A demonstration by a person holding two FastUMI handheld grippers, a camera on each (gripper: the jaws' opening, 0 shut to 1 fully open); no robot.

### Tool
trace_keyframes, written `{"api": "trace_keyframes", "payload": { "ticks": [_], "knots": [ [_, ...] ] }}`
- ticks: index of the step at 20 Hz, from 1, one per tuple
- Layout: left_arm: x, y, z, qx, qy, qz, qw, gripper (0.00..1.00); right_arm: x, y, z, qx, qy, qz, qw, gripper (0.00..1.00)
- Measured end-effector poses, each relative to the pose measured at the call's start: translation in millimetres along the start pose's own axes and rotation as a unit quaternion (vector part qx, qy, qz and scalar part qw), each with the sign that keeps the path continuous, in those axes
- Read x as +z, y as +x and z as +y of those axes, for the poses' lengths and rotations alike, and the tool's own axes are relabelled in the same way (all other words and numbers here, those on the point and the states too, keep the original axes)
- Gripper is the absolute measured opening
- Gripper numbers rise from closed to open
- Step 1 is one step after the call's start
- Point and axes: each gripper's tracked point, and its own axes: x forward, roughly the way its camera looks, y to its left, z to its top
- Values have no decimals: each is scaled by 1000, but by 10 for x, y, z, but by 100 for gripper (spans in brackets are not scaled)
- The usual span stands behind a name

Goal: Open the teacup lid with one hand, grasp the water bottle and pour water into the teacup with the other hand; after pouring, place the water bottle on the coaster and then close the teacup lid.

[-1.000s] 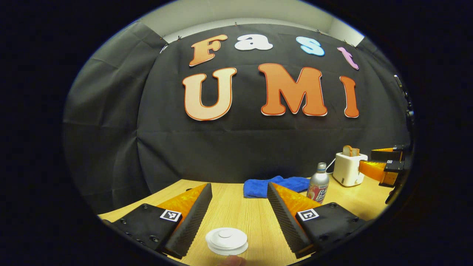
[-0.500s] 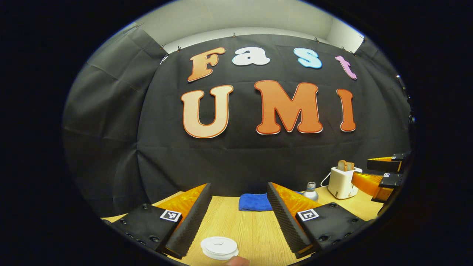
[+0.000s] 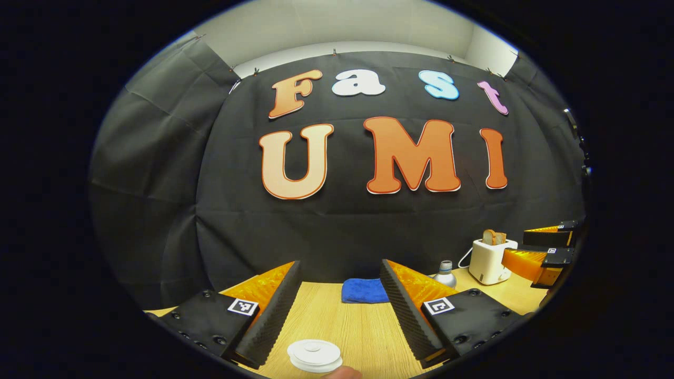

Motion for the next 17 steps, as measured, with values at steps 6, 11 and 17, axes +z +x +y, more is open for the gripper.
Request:
{"api": "trace_keyframes", "payload": {
  "ticks": [6, 11, 17],
  "knots": [
    [-5, -2, -10, -4, -3, 0, 1000, 94, 42, -8, 17, -2, -2, -5, 1000, 95],
    [-28, -23, -8, -4, -6, 0, 1000, 94, 79, -31, 65, -4, -6, -8, 1000, 95],
    [-57, -23, -14, -4, 0, 2, 1000, 94, 82, -42, 81, -6, -8, -9, 1000, 95]
  ]
}}
